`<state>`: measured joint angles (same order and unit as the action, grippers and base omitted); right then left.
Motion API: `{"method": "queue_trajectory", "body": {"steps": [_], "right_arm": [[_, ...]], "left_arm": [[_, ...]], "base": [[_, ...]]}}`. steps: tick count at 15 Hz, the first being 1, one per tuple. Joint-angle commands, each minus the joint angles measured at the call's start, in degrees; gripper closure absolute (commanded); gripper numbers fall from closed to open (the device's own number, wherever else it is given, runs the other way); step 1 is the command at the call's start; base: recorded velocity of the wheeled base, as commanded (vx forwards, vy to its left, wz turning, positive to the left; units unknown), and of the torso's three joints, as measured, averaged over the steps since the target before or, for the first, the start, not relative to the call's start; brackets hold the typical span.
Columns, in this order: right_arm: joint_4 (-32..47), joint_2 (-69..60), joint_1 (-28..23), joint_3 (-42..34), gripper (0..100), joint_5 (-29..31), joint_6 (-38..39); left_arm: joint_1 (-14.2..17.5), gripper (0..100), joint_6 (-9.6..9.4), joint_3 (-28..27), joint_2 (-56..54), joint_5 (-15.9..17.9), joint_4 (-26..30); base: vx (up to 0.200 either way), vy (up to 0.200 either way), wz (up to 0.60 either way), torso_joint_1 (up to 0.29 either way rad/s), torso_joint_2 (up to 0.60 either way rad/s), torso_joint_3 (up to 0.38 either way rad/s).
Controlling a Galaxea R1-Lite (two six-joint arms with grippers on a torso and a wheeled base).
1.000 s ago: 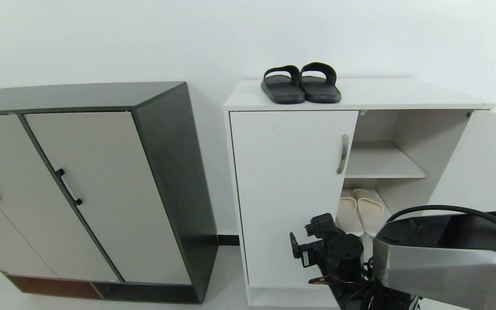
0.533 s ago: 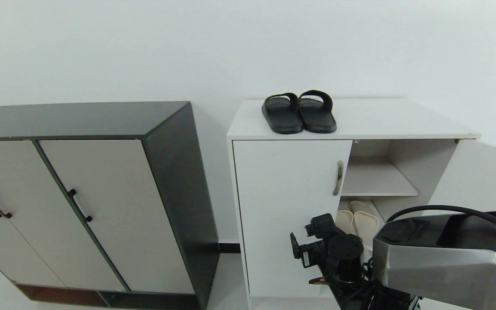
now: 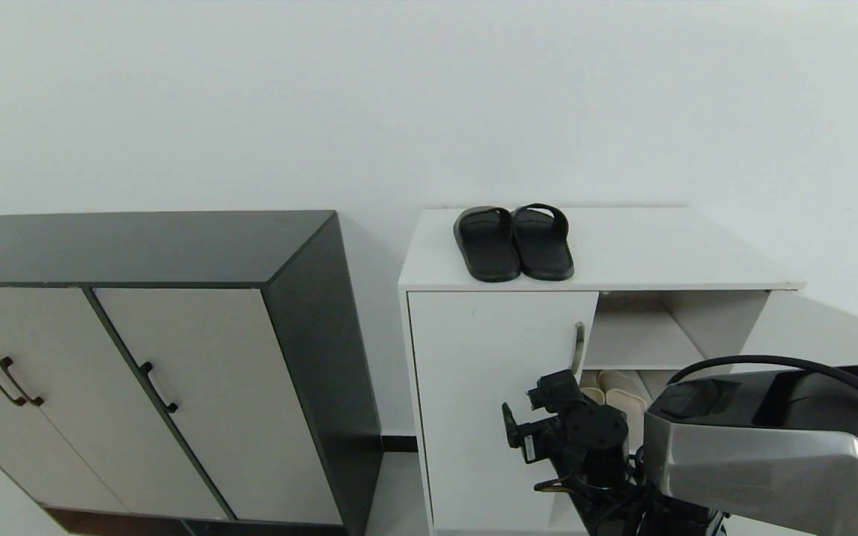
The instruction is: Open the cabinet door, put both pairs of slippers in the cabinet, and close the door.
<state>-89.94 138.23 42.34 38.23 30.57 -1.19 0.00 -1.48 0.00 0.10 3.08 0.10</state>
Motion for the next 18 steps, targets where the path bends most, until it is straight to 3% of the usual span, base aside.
{"method": "queue_trajectory", "body": {"steps": [1,11,18], "right_arm": [[-0.1,0.1,0.0,-0.1,0,0.0,0.0],[-0.1,0.1,0.1,-0.2,0,0.0,0.1],[-0.1,0.5,0.2,-0.1,0,-0.1,0.0]], "left_arm": [[0.0,100,-0.02,0.0,0.1,0.0,0.0],[0.0,100,-0.02,0.0,0.1,0.0,0.0],[0.0,100,-0.02,0.0,0.0,0.0,0.0]], "base": [[0.000,0.000,0.00,0.212,-0.52,-0.310],[0.000,0.000,0.00,0.249,-0.56,-0.319],[0.000,0.000,0.00,0.148,-0.31,-0.171]]}}
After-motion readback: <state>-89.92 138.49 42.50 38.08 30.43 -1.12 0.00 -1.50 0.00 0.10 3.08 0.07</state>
